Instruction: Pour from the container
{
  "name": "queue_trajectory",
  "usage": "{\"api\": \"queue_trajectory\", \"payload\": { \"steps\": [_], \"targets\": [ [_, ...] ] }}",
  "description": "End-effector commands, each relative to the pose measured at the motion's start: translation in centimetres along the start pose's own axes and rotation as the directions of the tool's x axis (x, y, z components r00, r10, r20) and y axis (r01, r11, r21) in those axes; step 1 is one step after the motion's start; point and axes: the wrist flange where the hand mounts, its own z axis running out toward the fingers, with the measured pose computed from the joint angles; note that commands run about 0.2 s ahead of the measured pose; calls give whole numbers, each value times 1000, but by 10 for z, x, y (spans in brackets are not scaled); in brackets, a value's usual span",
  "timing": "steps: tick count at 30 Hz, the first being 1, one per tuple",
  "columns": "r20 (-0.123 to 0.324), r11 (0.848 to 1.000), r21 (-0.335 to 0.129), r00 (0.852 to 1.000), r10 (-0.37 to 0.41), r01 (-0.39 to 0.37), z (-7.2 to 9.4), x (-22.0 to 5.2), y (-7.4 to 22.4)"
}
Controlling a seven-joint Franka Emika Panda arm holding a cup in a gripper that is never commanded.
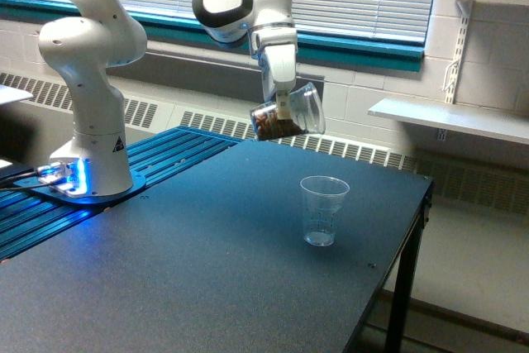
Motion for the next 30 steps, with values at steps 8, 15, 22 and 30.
{"api": "queue_trajectory", "payload": {
  "steps": [8, 15, 22, 30],
  "targets": [
    [38, 998, -62, 999, 13, -11, 7, -5, -7],
    [52, 996, -90, 999, 0, 5, 10, -5, -11],
    [63, 993, -118, 998, -5, 13, 12, -5, -16],
    [84, 988, -155, 996, -10, 23, 14, -3, -22]
  ]
}}
